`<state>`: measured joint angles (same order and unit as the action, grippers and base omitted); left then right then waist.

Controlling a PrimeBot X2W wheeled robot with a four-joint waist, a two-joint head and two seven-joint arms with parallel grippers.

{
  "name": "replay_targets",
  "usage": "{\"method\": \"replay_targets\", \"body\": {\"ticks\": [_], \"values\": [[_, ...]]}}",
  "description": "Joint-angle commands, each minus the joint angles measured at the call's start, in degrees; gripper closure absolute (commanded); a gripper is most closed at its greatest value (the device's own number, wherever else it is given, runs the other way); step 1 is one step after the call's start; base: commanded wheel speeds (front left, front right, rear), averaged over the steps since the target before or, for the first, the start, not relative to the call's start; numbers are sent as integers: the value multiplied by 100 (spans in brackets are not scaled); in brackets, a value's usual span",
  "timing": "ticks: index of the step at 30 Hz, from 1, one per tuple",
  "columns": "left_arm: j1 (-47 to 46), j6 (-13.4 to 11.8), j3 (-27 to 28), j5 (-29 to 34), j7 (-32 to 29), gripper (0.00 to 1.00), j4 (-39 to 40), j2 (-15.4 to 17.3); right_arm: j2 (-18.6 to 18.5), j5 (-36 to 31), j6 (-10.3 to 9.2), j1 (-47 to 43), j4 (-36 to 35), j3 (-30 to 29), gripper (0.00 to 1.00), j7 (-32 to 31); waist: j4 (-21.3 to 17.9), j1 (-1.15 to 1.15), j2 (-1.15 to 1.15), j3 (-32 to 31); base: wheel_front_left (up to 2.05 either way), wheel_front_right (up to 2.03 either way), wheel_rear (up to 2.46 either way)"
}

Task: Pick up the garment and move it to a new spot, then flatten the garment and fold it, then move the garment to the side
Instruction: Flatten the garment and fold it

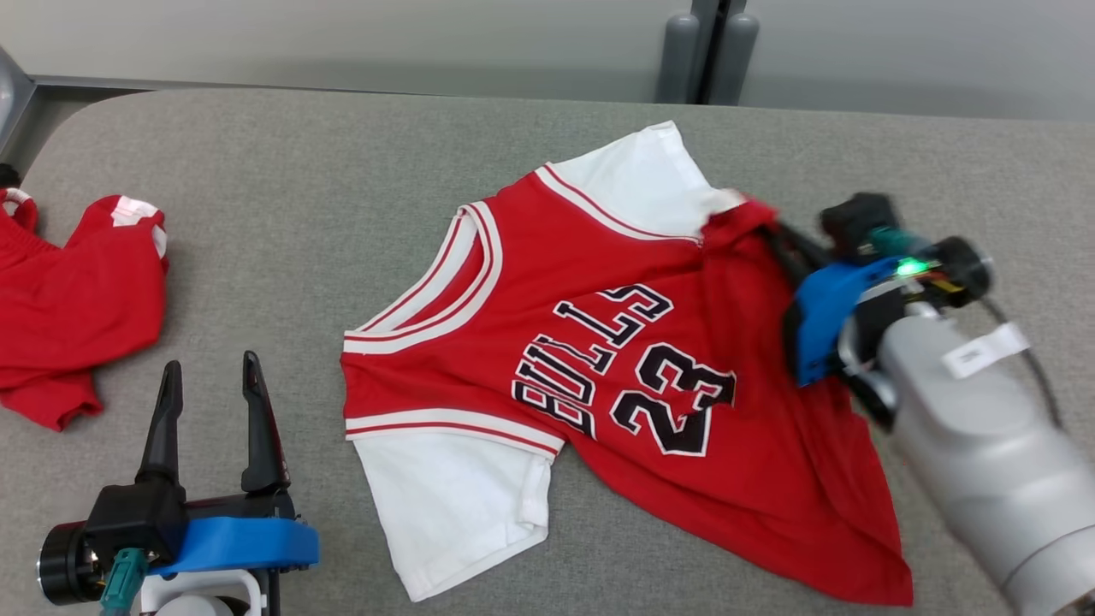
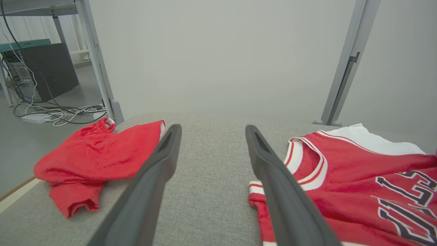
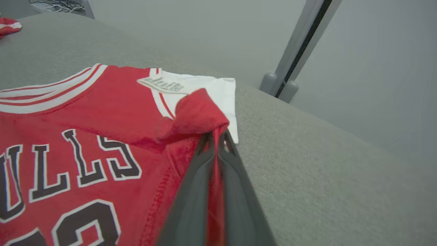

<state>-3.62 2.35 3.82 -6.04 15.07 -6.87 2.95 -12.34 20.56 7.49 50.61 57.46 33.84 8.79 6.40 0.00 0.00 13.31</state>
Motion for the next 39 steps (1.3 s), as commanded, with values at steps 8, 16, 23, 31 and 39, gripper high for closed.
{"method": "replay_targets", "body": {"ticks": [8,16,23,31,39], "values": [[-117,53,-45,-38,14,0,-21,-11,-714,447,1,673,406,-437,100,107,-15,0,0,76,0,0,0],[-215,41,-140,-32,14,0,-64,-10,-721,435,1,1187,990,-863,0,532,70,0,0,210,0,0,0],[-136,58,-166,146,14,0,-104,-12,-667,490,1,967,1021,-1233,0,645,-41,0,0,121,0,0,0],[111,68,76,225,14,0,-90,-12,-571,30,1,-717,-1212,-2752,0,646,-295,0,0,-162,0,0,0],[221,128,218,295,14,0,-95,-8,-22,-478,1,-2508,-3081,-3183,0,644,-433,0,0,-336,0,0,0]]}}
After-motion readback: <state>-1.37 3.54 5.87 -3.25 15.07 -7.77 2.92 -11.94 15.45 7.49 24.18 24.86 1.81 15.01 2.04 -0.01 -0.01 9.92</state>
